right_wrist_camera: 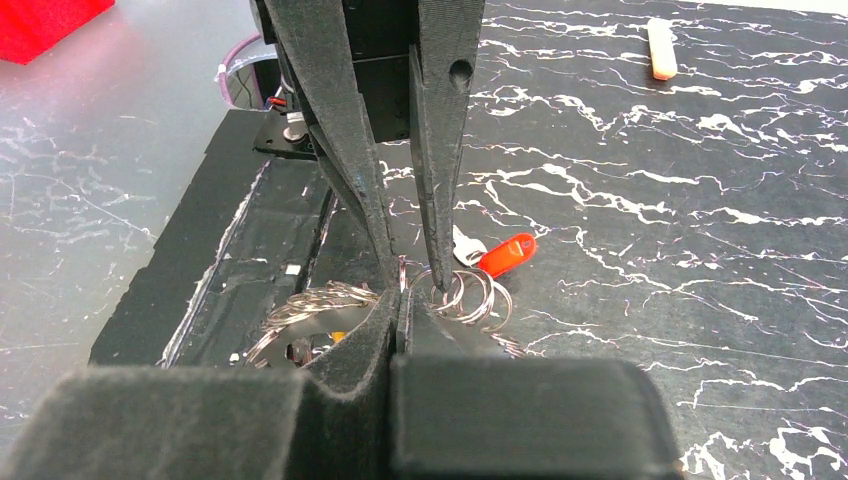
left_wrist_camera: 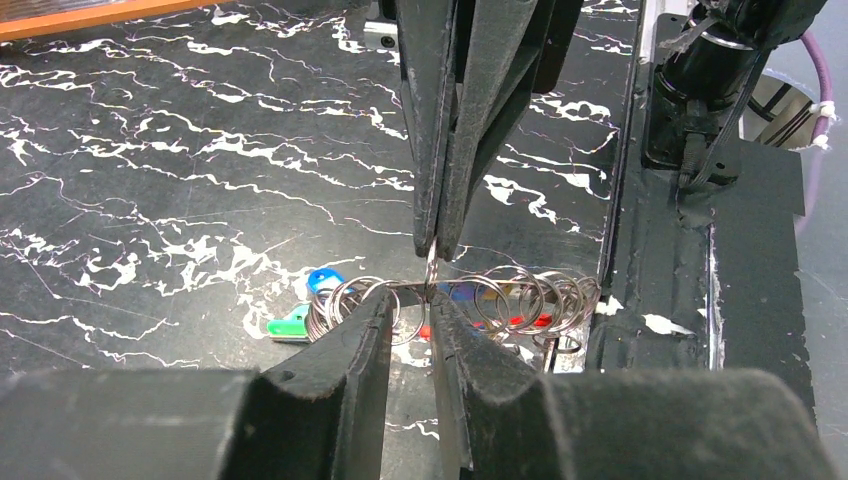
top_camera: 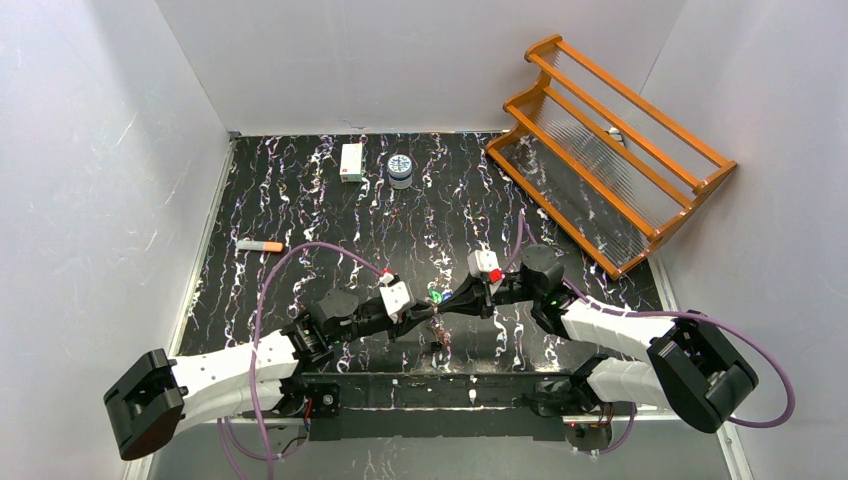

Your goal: Put the keys on the keyring

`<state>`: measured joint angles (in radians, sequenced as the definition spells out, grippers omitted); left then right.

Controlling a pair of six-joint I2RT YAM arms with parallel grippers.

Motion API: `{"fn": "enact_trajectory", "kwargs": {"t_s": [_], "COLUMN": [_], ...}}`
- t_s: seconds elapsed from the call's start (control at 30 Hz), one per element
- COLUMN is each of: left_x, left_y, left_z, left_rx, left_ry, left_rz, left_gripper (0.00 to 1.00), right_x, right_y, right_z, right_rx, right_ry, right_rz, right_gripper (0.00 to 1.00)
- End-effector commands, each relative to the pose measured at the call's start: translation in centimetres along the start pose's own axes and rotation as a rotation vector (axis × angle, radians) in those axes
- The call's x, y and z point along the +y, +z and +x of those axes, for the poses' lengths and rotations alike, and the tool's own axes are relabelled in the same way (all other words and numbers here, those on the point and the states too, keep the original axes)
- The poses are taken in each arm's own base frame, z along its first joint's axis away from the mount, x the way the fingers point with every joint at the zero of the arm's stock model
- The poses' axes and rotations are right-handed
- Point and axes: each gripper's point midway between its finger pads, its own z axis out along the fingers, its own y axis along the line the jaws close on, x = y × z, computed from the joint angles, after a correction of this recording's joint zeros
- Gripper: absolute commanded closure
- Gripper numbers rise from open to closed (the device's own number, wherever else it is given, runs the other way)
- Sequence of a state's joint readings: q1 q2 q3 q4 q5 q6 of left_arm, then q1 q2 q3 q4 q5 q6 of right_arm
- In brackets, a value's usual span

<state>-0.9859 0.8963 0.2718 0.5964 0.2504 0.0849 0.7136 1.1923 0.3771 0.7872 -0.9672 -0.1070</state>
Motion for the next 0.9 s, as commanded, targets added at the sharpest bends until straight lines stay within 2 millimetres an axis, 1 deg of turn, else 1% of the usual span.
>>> {"fn": "enact_trajectory", "kwargs": {"t_s": [0.0,0.1,0.23,0.47,0.6,0.7,0.8,0.87], "left_x": [0.38,0.40,0.33,0.40,0.30,0.29,0.31,0.32], "left_y": [0.42,0.39,0.38,0.53,0.61,0.64,0.62,0.62], "left_z": [-2.78,-2.91,-2.86,-2.69,-2.90,-2.76,-2.63,-2.59], "left_rx": [-0.069,-0.072,-0.072,-0.064,-0.067,-0.063,-0.060,-0.059], "left_ry": [0.012,0.010,0.009,0.006,0.003,0.002,0.001,0.001], "left_rz": [-0.012,-0.013,-0.010,-0.012,-0.005,-0.005,-0.007,-0.008], "left_gripper": [0.80,0.77,0.77,0.81,0.76,0.75,0.78,0.84], "right_x": [-0.18,-0.19,-0.19,-0.17,-0.18,-0.30,-0.28,-0.27], "right_y": [0.24,0.25,0.25,0.25,0.26,0.25,0.31,0.27], "right_z": [-1.51,-1.58,-1.56,-1.55,-1.57,-1.56,-1.59,-1.56], "right_rx": [-0.039,-0.040,-0.039,-0.039,-0.038,-0.037,-0.036,-0.036], "right_ry": [-0.053,-0.053,-0.050,-0.046,-0.047,-0.046,-0.045,-0.044], "right_rz": [-0.020,-0.020,-0.020,-0.020,-0.020,-0.017,-0.020,-0.019], "right_gripper": [0.99,0.99,0.99,0.99,0.99,0.99,0.99,0.99]}}
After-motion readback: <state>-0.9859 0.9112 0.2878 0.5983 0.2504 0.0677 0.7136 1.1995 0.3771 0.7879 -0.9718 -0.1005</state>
